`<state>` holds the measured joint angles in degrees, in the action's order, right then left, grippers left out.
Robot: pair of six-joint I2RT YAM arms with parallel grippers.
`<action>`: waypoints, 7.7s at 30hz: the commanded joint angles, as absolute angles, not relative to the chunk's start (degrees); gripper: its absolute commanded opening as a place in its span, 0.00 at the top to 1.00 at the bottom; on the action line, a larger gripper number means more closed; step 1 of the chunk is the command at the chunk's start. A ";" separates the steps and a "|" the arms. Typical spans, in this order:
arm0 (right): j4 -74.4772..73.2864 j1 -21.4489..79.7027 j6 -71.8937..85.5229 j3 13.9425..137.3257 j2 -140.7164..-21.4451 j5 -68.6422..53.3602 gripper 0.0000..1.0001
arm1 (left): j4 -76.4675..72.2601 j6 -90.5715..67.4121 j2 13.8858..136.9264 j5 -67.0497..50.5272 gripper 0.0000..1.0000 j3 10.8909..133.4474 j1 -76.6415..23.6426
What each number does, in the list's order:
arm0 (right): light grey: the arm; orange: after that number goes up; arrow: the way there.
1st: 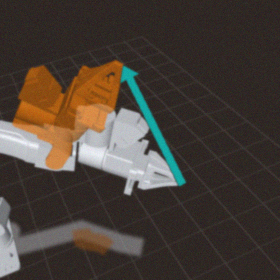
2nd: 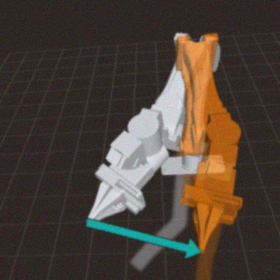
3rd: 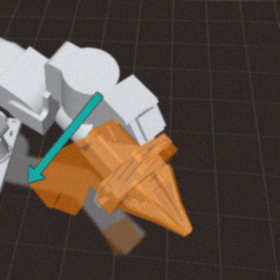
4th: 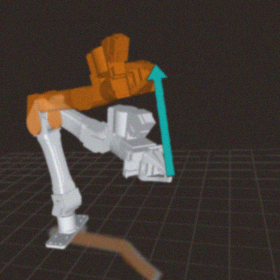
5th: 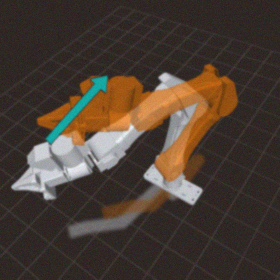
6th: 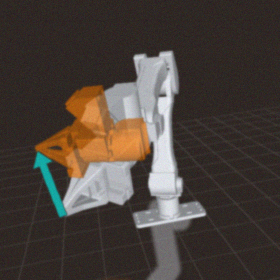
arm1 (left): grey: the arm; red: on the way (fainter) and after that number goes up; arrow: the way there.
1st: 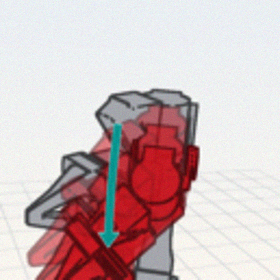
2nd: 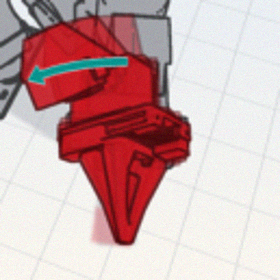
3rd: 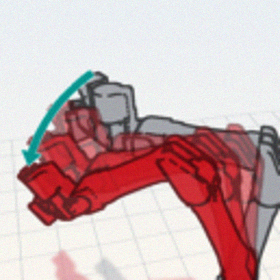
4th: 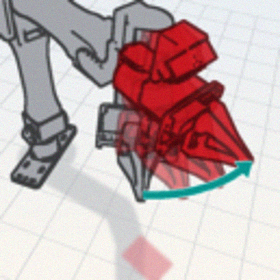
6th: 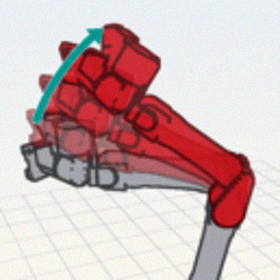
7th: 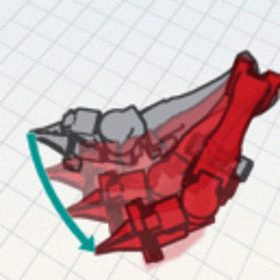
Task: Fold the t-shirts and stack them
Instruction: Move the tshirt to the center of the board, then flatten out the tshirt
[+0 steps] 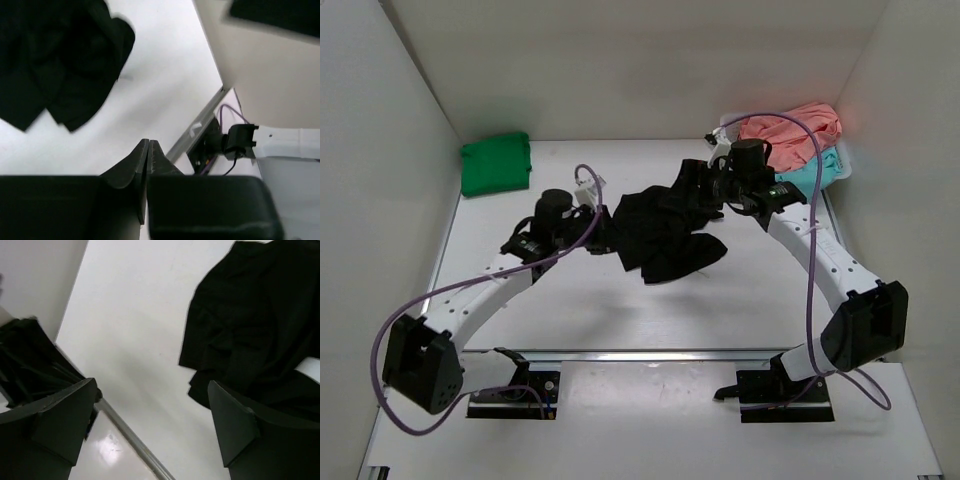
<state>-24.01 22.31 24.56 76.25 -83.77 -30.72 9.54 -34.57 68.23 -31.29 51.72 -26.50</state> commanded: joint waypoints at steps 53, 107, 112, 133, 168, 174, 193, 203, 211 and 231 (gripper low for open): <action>-32.34 11.70 14.68 71.53 -94.41 -10.02 1.00 | 24.26 -30.94 106.20 -15.99 1.00 69.34 -25.33; -18.72 3.87 8.44 116.31 -98.72 -22.15 0.99 | 20.21 -38.08 98.81 -29.45 1.00 124.50 8.27; -17.32 3.52 7.38 88.30 -87.13 -24.69 1.00 | 27.94 -32.44 84.15 -27.53 1.00 102.43 2.74; -38.14 5.80 12.57 36.39 -60.38 -28.47 1.00 | 46.76 -35.24 34.28 -16.88 1.00 31.21 -0.52; -30.34 3.96 8.34 80.75 -90.81 -32.16 1.00 | 36.39 -22.14 64.82 -7.03 1.00 74.17 0.79; -28.56 5.80 10.19 55.06 -78.49 -27.95 1.00 | 35.77 -30.05 42.75 -9.49 1.00 43.00 3.42; -51.94 7.29 10.91 48.86 -73.13 -26.98 1.00 | 32.97 -32.52 47.79 -15.55 1.00 34.45 1.57; -47.39 12.03 -3.59 91.51 -101.39 -16.56 1.00 | 15.67 -30.52 73.53 -6.43 1.00 65.33 1.32; -32.47 9.15 -3.10 149.72 -124.60 -19.41 1.00 | -8.25 -28.14 97.44 -9.74 1.00 100.84 3.25; -19.78 5.18 2.54 86.68 -106.81 -31.04 1.00 | -20.93 -25.31 61.03 -9.23 1.00 39.94 0.79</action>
<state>-18.92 3.64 1.43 92.36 -113.89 -32.97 -19.94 -24.91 72.14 -11.05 47.18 0.99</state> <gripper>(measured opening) 0.023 0.022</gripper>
